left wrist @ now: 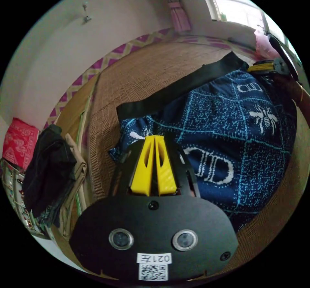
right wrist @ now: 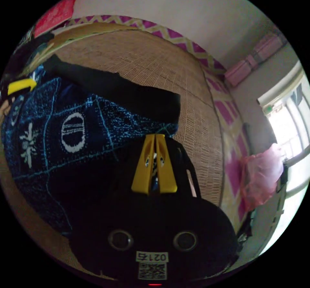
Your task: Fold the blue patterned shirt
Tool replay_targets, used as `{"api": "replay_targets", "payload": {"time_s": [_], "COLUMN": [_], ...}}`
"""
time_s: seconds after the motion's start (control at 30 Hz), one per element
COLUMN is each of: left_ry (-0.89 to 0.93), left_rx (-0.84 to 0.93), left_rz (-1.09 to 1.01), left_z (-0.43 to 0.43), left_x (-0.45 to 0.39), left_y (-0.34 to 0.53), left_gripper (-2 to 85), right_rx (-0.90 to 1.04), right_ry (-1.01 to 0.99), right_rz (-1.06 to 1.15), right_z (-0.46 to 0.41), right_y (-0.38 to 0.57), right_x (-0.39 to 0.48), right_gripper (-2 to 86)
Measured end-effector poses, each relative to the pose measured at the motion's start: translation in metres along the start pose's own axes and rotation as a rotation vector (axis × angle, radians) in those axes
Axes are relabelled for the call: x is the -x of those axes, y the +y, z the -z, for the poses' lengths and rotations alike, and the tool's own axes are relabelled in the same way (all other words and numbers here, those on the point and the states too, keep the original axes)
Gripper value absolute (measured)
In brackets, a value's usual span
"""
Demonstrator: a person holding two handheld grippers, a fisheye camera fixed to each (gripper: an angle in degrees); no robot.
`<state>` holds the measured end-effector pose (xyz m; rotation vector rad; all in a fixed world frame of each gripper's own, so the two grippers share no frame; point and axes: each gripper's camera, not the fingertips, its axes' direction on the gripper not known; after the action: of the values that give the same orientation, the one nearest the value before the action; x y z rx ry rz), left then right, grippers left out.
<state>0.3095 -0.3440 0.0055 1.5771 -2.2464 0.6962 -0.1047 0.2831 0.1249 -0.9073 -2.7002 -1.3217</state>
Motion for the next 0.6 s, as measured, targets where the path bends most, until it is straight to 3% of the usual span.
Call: {"api": "replay_targets", "payload": {"time_s": [0.13, 0.23, 0.4, 0.47, 0.6], "left_ry": [0.048, 0.137, 0.082, 0.209, 0.345], "left_rx": [0.014, -0.013, 0.011, -0.003, 0.083], "left_rz": [0.205, 0.336, 0.374, 0.392, 0.428], "left_z": [0.02, 0.05, 0.082, 0.09, 0.077], "left_x": [0.013, 0.014, -0.014, -0.021, -0.034], "left_y": [0.018, 0.057, 0.137, 0.175, 0.209], "left_gripper": [-0.9, -0.6, 5.5, 11.7, 12.4], "right_rx": [-0.058, -0.074, 0.02, 0.09, 0.103], "right_ry": [-0.19, -0.272, -0.481, -0.589, -0.646], "right_rz": [-0.18, -0.217, -0.271, -0.309, -0.382], "right_z": [0.029, 0.057, 0.065, 0.056, 0.04], "right_y": [0.015, 0.048, 0.123, 0.159, 0.192], "right_x": [-0.053, -0.077, -0.079, -0.072, -0.066], "right_gripper": [1.9, 9.2, 13.0, 13.8, 10.9]}}
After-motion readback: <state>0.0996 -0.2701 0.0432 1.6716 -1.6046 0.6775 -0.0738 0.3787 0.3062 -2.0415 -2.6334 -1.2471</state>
